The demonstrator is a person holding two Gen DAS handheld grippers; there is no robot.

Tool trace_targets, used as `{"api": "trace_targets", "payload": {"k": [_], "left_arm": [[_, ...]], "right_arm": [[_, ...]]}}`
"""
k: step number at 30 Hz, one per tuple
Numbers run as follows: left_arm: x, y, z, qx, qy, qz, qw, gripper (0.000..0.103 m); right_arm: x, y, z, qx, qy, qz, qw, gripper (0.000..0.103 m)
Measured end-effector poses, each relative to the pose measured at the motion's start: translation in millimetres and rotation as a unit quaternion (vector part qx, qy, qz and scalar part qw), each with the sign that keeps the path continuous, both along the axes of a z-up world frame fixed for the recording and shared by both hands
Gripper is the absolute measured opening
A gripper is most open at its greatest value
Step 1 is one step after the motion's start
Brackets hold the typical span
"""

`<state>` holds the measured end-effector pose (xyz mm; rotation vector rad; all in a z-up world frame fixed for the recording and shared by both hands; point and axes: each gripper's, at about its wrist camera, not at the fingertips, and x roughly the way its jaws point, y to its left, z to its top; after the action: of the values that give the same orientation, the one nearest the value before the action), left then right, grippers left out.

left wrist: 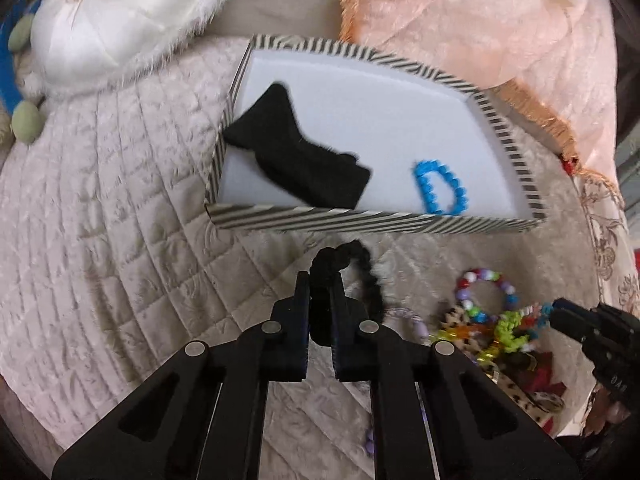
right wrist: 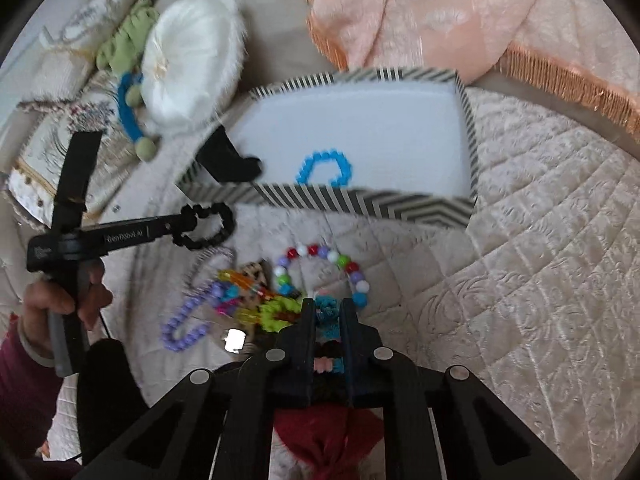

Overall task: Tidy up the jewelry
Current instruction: 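Grasp the black scrunchie with the left tool while the right tool grasps the green-and-blue bead bracelet, then lower the green-and-blue bracelet into the tray and open the right tool while the left carries the scrunchie over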

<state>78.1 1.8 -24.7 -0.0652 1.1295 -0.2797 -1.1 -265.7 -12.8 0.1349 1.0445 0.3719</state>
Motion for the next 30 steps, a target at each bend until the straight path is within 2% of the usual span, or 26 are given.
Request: {"api": "trace_targets", "payload": {"k": [10, 18, 24, 30], "left_arm": [[-11.7, -5.9, 43.6, -0.02, -0.032, -0.012, 0.9992, 0.006], [2.1, -20.6, 73.0, -0.004, -0.07, -0.011, 0.9975, 0.006], [24.8, -36.5, 73.1, 0.009, -0.086, -0.013, 0.9962, 0.006], [45.6, -55.6, 59.9, 0.031, -0.092, -0.019, 0.9951, 0.006]], "right_arm": [[-11.9, -1.4, 43.7, 0.005, -0.046, -0.01, 0.999, 0.011], [-0.2, -5.7, 78.7, 0.014, -0.085, -0.03, 0.996, 0.011], [29.7, -5.1, 95.8, 0.014, -0.106, -0.039, 0.994, 0.011], [71.3, -3.8, 84.9, 0.012, -0.098, -0.053, 0.994, 0.011]]}}
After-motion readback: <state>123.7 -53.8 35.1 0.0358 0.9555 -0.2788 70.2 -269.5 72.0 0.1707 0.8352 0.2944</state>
